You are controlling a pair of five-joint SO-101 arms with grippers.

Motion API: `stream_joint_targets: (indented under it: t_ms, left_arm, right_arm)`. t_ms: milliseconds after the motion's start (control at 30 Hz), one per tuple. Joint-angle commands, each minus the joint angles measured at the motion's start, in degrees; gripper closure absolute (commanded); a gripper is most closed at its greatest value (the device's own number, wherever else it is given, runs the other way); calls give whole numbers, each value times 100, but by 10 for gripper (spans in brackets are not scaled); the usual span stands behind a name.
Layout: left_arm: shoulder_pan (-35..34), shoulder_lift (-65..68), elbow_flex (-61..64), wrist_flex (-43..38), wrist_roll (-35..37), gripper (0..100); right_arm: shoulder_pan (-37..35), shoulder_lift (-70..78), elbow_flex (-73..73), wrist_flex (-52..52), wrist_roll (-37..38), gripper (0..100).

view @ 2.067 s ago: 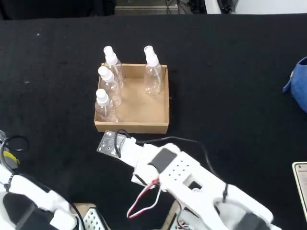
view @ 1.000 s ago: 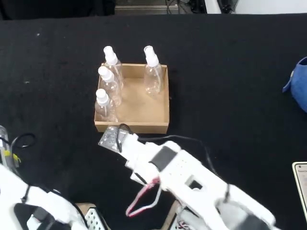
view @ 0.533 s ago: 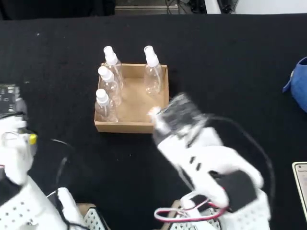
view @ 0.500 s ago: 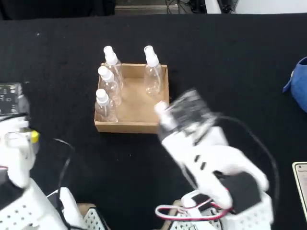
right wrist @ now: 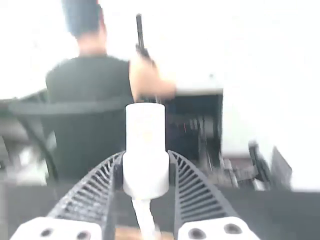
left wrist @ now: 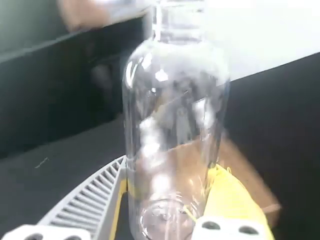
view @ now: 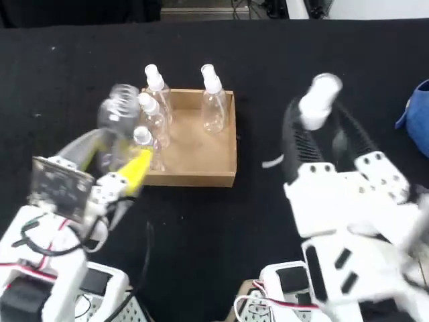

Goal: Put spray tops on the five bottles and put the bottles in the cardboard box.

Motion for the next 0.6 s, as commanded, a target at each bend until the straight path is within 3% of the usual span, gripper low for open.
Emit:
stream_joint_targets:
  t_ms: [0, 233, 367, 567]
  left_arm:
    - [523, -316, 971, -1116, 62, 970]
    - [1024, -1398, 3459, -3358, 62, 970]
    - [1174, -2163, 4207, -3789, 62, 970]
    - [1191, -1943, 4514, -3807, 70, 970]
  right_arm:
    - [70, 242, -391, -826, -369, 988]
    - [70, 251, -382, -2110, -765, 988]
    - [-53, 330, -365, -2444, -774, 988]
    - [-1169, 1015, -356, -2963, -730, 988]
